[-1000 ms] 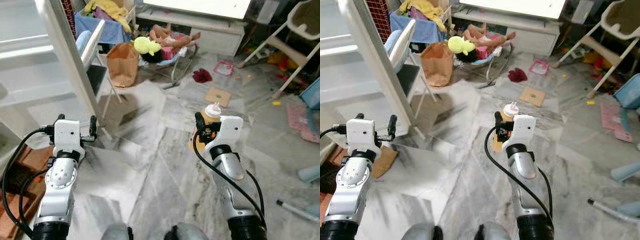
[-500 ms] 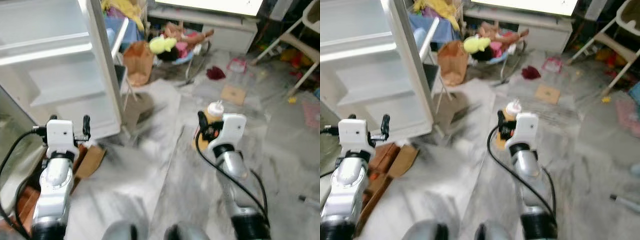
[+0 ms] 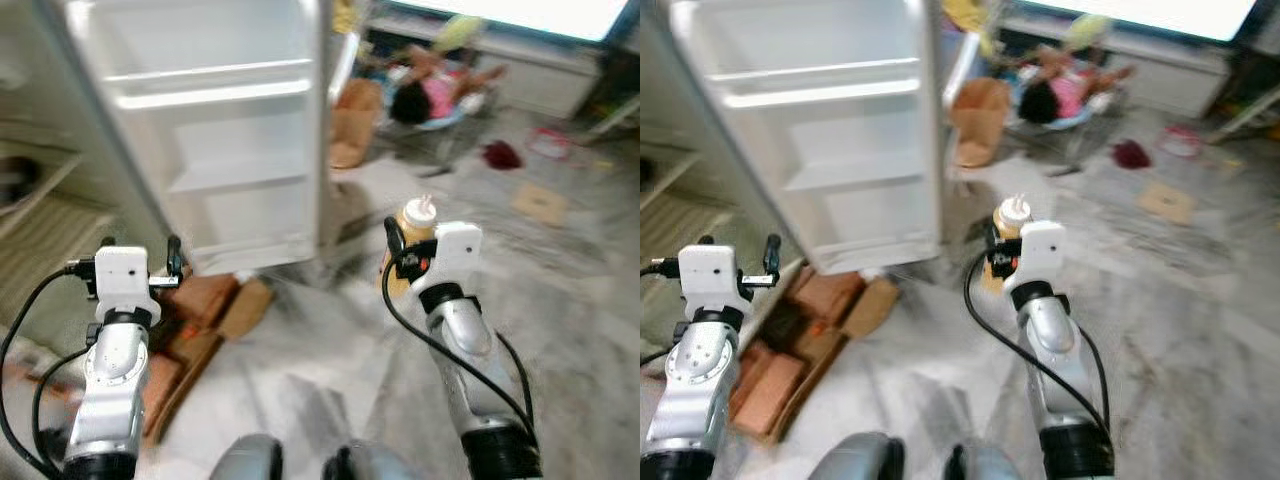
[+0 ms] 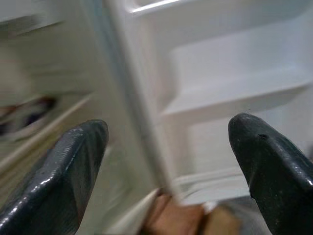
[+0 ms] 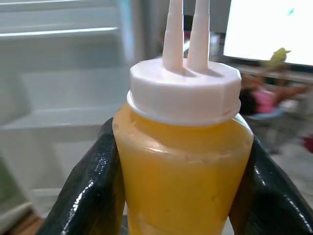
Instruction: Restocking fridge
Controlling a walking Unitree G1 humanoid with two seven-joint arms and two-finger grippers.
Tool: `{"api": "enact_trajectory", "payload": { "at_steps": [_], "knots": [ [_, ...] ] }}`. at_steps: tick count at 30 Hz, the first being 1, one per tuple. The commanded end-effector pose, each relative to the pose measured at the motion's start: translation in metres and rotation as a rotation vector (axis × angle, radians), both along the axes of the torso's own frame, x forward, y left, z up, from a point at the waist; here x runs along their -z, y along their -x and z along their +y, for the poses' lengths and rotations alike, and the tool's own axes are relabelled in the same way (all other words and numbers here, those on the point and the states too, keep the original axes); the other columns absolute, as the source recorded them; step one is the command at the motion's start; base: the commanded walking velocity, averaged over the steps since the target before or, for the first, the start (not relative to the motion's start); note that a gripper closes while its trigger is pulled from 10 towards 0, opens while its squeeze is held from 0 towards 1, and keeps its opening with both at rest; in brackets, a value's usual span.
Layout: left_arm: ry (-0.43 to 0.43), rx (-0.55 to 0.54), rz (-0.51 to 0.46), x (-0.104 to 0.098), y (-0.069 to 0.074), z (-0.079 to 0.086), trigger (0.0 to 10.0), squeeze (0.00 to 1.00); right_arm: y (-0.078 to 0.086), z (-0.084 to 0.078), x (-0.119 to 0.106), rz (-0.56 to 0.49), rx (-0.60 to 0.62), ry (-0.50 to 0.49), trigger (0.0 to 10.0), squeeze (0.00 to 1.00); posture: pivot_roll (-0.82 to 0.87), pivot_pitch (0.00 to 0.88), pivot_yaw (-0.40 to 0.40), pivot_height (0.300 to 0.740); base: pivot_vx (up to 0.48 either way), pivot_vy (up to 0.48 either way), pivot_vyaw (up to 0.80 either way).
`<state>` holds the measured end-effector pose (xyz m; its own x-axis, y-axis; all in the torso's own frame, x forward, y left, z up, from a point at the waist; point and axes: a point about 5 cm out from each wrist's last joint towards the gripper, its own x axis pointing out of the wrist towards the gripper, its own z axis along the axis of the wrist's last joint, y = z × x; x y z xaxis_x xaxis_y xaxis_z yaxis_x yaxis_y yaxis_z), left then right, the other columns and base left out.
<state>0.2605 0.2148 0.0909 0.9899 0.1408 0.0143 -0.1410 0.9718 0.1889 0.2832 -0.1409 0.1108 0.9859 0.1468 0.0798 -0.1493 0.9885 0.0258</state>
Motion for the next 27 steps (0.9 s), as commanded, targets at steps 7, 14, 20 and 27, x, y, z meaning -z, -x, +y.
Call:
{"api": "enact_trajectory", "payload": {
  "at_steps": [7, 14, 20, 27],
  "knots": [
    [0.000, 0.054, -0.015, -0.0026, 0.0002, -0.0077, 10.0, 0.00, 0.0006, -0.0053, -0.0051, -0.021, 0.027, 0.001, 10.0, 0.00, 0.01, 0.099, -0.050, 0.740, 0.000, 0.069, 0.41],
    [0.010, 0.073, -0.013, -0.0030, 0.0010, -0.0098, 10.0, 0.00, 0.0000, -0.0052, -0.0059, -0.023, 0.023, 0.003, 10.0, 0.00, 0.01, 0.102, -0.052, 0.740, 0.000, 0.000, 0.00],
    [0.014, 0.104, -0.024, -0.0040, 0.0011, -0.0148, 10.0, 0.00, -0.0001, -0.0052, -0.0063, -0.025, 0.025, 0.005, 10.0, 0.00, 0.00, 0.101, -0.051, 0.740, 0.000, 0.000, 0.00],
    [0.018, 0.110, -0.019, -0.0040, 0.0025, -0.0136, 10.0, 0.00, 0.0010, -0.0046, -0.0058, -0.024, 0.023, 0.004, 10.0, 0.00, 0.01, 0.100, -0.044, 0.740, 0.182, 0.000, 0.00]
  ]
}}
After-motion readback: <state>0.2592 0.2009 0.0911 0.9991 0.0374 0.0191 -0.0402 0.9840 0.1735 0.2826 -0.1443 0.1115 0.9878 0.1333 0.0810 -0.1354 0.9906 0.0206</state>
